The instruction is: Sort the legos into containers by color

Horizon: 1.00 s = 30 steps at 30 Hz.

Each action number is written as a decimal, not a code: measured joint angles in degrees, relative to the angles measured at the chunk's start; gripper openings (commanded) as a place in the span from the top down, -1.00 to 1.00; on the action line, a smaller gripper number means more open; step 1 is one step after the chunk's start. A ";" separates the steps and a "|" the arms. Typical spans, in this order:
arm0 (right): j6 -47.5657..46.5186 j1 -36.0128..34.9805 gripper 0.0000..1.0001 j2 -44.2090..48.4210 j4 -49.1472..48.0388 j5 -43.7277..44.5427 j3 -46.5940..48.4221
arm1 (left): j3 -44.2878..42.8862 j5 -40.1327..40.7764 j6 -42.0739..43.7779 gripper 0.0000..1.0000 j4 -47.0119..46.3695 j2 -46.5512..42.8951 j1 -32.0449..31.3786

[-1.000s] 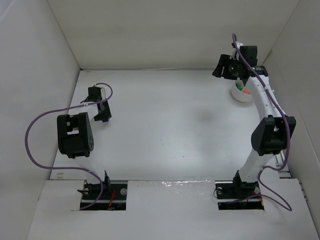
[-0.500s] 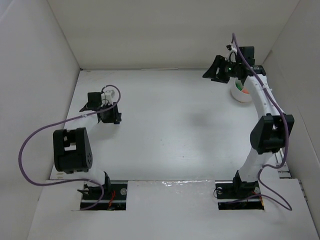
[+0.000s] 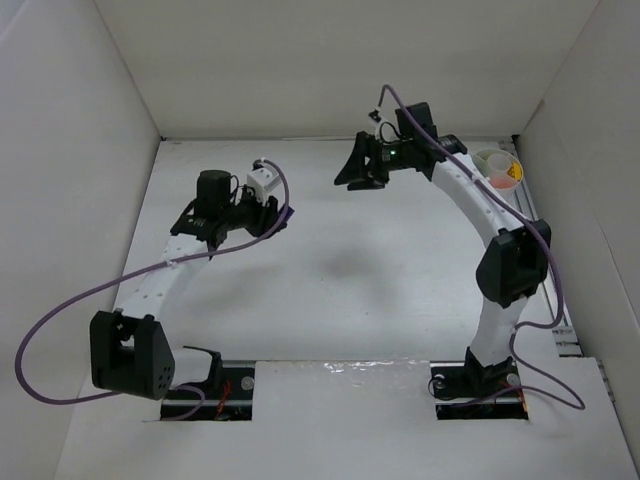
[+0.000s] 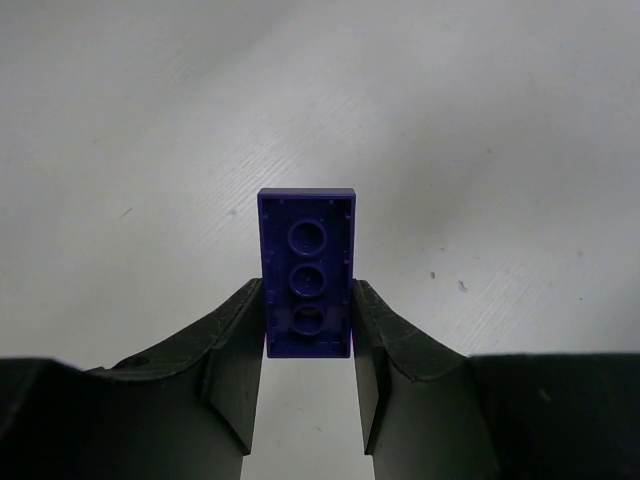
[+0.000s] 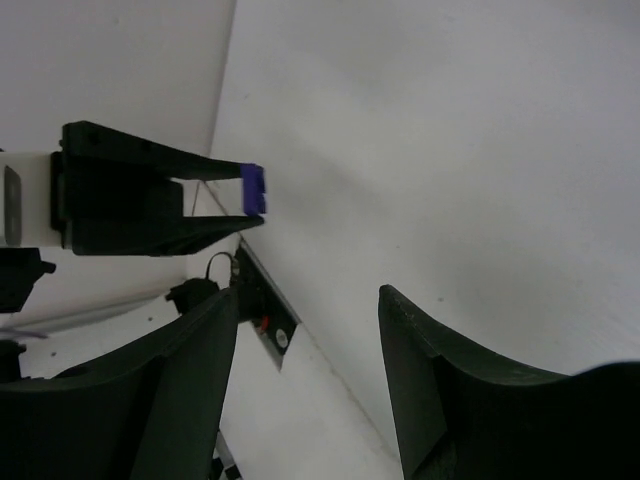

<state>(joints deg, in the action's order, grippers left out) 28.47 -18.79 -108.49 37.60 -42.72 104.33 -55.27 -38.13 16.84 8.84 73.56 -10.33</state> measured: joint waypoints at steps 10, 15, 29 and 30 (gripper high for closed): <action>3.26 -7.82 -0.26 -1.64 -0.44 -3.56 2.97 | -0.39 -0.79 3.82 0.99 2.47 -3.04 -6.45; 3.26 -8.37 -0.31 -3.43 -0.35 -4.20 3.28 | -2.40 -1.84 3.85 0.99 3.34 -3.04 -6.62; 1.60 -12.52 -0.34 -4.07 1.53 -5.77 5.35 | -5.90 -2.40 3.04 0.99 3.41 -2.89 -8.85; 1.51 -12.70 -0.34 -4.24 1.53 -5.86 5.62 | -5.90 -2.40 3.02 0.99 3.43 -2.80 -8.85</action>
<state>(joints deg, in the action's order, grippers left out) 29.98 -31.48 -112.73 39.13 -48.58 109.95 -61.17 -40.53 19.86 12.27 70.76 -19.18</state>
